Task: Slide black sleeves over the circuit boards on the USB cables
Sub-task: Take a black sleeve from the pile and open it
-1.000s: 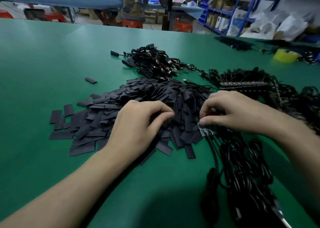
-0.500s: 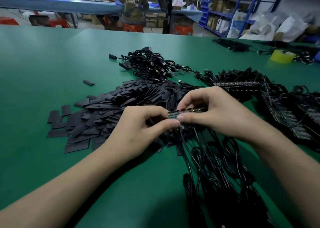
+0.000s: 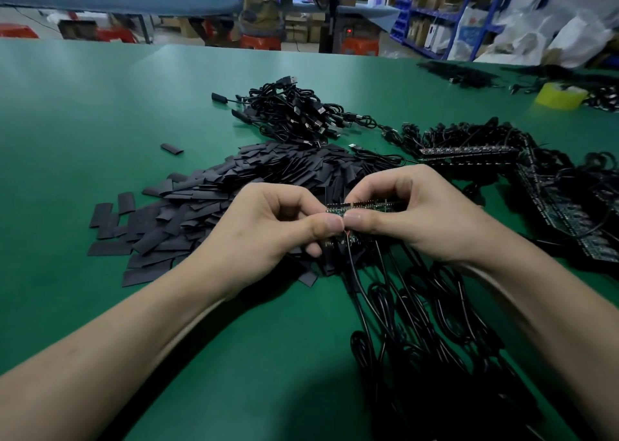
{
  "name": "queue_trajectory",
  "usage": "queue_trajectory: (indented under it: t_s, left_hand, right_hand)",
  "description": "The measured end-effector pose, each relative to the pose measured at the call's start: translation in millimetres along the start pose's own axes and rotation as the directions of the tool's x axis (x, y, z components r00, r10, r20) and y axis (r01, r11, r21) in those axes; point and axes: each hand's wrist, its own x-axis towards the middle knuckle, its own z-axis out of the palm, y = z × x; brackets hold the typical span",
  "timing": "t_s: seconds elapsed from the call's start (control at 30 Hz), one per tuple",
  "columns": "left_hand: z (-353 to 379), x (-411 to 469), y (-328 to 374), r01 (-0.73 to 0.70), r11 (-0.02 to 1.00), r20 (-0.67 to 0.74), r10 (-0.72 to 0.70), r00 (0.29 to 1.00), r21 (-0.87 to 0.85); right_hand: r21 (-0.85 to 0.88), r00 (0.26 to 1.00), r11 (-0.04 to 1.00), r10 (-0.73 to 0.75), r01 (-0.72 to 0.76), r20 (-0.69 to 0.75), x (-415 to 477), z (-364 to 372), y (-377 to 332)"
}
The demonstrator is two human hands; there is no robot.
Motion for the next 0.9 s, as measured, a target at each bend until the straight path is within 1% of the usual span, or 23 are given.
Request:
queue_trajectory:
  t_s: [0.17, 0.4, 0.7, 0.83, 0.9]
  left_hand:
    - [0.6, 0.9, 1.2, 0.006, 0.997, 0.035, -0.003, 0.999, -0.076]
    - [0.0, 0.5, 2.4, -0.001, 0.994, 0.095, 0.011, 0.995, -0.109]
    - [-0.8, -0.1, 0.7, -0.02, 0.992, 0.132, 0.036, 0.991, -0.124]
    - [0.3, -0.5, -0.3, -0.011, 0.985, 0.165, 0.04, 0.985, -0.171]
    - [0.6, 0.4, -0.1, -0.011, 0.987, 0.138, 0.034, 0.99, -0.163]
  right_hand:
    - [0.07, 0.999, 0.997, -0.021, 0.018, 0.041, -0.1, -0.5, 1.6]
    - [0.185, 0.993, 0.983, -0.033, 0.012, 0.111, 1.0, -0.6, 5.0]
    - [0.225, 0.992, 0.974, -0.034, 0.005, 0.122, -0.4, 0.0, 5.5]
    - [0.291, 0.987, 0.957, -0.048, 0.002, 0.15, -1.0, 1.1, 4.1]
    - [0.273, 0.987, 0.962, -0.028, -0.017, 0.16, -1.7, -5.2, 3.8]
